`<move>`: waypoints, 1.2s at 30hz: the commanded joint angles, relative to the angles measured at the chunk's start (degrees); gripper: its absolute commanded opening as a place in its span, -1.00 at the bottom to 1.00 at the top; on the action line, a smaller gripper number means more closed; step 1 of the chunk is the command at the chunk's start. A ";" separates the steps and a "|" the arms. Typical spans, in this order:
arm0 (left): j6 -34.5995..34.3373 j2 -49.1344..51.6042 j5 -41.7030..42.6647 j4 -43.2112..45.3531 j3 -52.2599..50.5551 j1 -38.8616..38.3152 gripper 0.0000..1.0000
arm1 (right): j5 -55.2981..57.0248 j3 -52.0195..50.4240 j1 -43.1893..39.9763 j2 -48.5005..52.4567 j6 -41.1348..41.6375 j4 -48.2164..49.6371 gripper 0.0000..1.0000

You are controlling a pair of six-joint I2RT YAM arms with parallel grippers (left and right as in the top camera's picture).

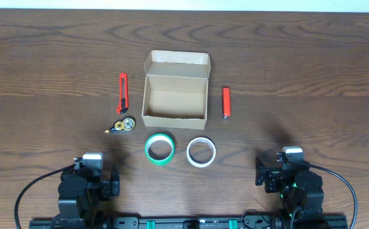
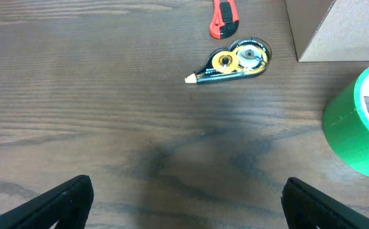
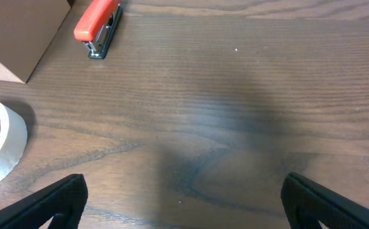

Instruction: Pack container

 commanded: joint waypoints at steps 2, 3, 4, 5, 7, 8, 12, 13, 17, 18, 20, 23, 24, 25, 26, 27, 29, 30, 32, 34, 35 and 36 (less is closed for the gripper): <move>1.03 -0.48 -0.55 -2.51 -0.50 0.22 0.91 | -0.09 -0.63 -0.42 -0.63 0.76 0.09 0.99; 1.03 -0.48 -0.55 -2.51 -0.50 0.22 0.91 | -0.31 -0.63 -0.37 -0.63 0.87 0.09 0.99; 1.03 -0.48 -0.55 -2.51 -0.50 0.22 0.91 | -0.68 -0.63 -0.37 -0.63 1.86 0.66 0.98; 1.03 -0.48 -0.55 -2.51 -0.50 0.22 0.91 | -0.66 -0.63 -0.39 -0.63 3.50 1.53 0.98; 1.03 -0.48 -0.55 -2.51 -0.50 0.22 0.91 | -2.08 0.04 -0.42 -0.55 7.74 2.08 0.98; 1.03 -0.48 -0.55 -2.51 -0.50 0.22 0.91 | -4.22 0.81 -0.42 -0.22 8.52 2.08 0.98; 1.03 -0.48 -0.55 -2.51 -0.50 0.22 0.91 | -8.87 6.47 -0.42 4.31 8.46 2.29 0.98; 1.03 -0.48 -0.55 -2.51 -0.50 0.22 0.91 | -8.83 8.79 -0.42 6.51 8.39 2.03 0.98; 1.03 -0.48 -0.55 -2.49 -0.50 0.22 0.91 | -8.13 19.58 -0.42 18.14 7.80 0.17 0.98; 1.03 -0.48 -0.55 -2.51 -0.50 0.22 0.91 | -7.89 22.32 -0.42 21.29 7.80 -0.76 0.98; 1.03 -0.48 -0.55 -2.51 -0.50 0.22 0.91 | -6.86 29.09 -0.42 29.59 7.80 -3.45 0.99; 1.03 -0.48 -0.55 -2.51 -0.50 0.22 0.91 | -6.43 38.58 -0.42 41.79 7.80 -6.64 0.99; 1.03 -0.48 -0.55 -2.49 -0.50 0.22 0.91 | -6.45 42.29 -0.28 46.69 7.82 -7.72 0.98; 1.03 -0.48 -0.55 -2.49 -0.50 0.22 0.91 | -6.45 44.98 0.04 50.31 7.82 -8.37 0.98; 1.03 -0.48 -0.55 -2.51 -0.50 0.22 0.91 | -6.45 47.47 0.52 53.66 7.82 -9.01 0.98; 1.03 -0.48 -0.55 -2.51 -0.50 0.22 0.91 | -6.47 50.16 1.29 57.61 7.82 -9.38 0.98; 1.03 -0.48 -0.55 -2.49 -0.50 0.22 0.91 | -6.43 55.39 3.63 65.70 7.82 -9.46 0.98; 1.03 -0.48 -0.55 -2.51 -0.50 0.22 0.91 | -6.40 56.98 4.50 68.24 7.82 -9.51 0.98; 1.03 -0.48 -0.55 -2.51 -0.50 0.22 0.91 | -5.84 60.50 6.69 74.14 7.82 -9.44 0.99; 1.03 -0.48 -0.55 -2.51 -0.50 0.22 0.91 | -4.85 63.56 8.72 79.36 7.98 -9.29 0.99; 1.03 -0.48 -0.55 -2.49 -0.50 0.22 0.91 | -3.91 64.76 9.42 81.53 8.83 -9.31 0.98; 1.03 -0.48 -0.55 -2.51 -0.50 0.22 0.91 | -2.64 65.96 10.14 83.78 10.08 -9.31 0.99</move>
